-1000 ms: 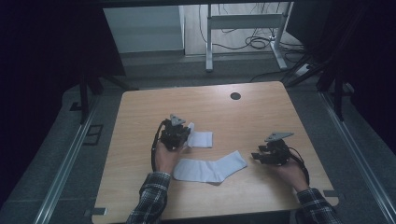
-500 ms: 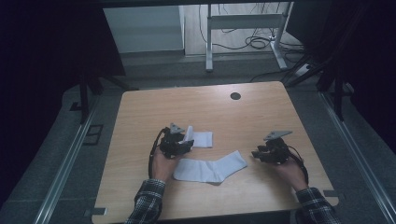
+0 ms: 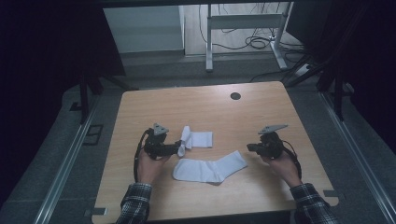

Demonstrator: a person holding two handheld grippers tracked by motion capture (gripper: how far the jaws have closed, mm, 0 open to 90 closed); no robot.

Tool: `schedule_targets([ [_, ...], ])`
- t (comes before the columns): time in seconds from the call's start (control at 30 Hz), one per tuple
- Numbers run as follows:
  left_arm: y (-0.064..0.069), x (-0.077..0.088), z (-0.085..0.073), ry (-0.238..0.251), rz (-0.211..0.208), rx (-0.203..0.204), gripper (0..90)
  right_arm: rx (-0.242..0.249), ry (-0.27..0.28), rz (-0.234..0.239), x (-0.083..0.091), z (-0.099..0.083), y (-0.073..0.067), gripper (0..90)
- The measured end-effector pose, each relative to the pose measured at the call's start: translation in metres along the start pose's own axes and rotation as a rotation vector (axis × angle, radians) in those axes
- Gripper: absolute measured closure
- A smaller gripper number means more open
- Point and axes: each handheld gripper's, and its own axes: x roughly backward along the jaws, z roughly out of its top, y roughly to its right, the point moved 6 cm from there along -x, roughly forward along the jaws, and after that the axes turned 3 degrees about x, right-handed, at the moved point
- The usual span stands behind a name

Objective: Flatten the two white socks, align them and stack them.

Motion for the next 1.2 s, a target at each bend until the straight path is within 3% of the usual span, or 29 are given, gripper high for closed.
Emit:
schedule_targets([
  [0.13, -0.007, -0.007, -0.013, -0.02, 0.019, 0.015, 23.7, 0.008, 0.006, 0.024, -0.01, 0.013, -0.012, 88.4],
  [0.37, -0.008, -0.02, -0.024, -0.023, 0.016, 0.034, 19.7, 0.051, 0.002, 0.054, -0.038, 0.036, -0.039, 88.2],
  [0.7, -0.005, -0.036, -0.035, -0.063, 0.031, 0.007, 17.2, 0.059, 0.016, 0.086, -0.077, 0.067, -0.064, 88.0],
  [0.87, -0.008, -0.038, -0.037, -0.071, 0.033, 0.013, 17.2, 0.051, 0.006, 0.091, -0.095, 0.075, -0.07, 86.5],
  [1.0, -0.01, -0.037, -0.037, -0.073, 0.047, 0.012, 17.3, 0.057, -0.034, 0.084, -0.109, 0.07, -0.07, 85.7],
  [1.2, -0.016, -0.034, -0.038, -0.078, 0.073, 0.014, 17.3, 0.051, -0.035, 0.069, -0.103, 0.061, -0.061, 86.4],
])
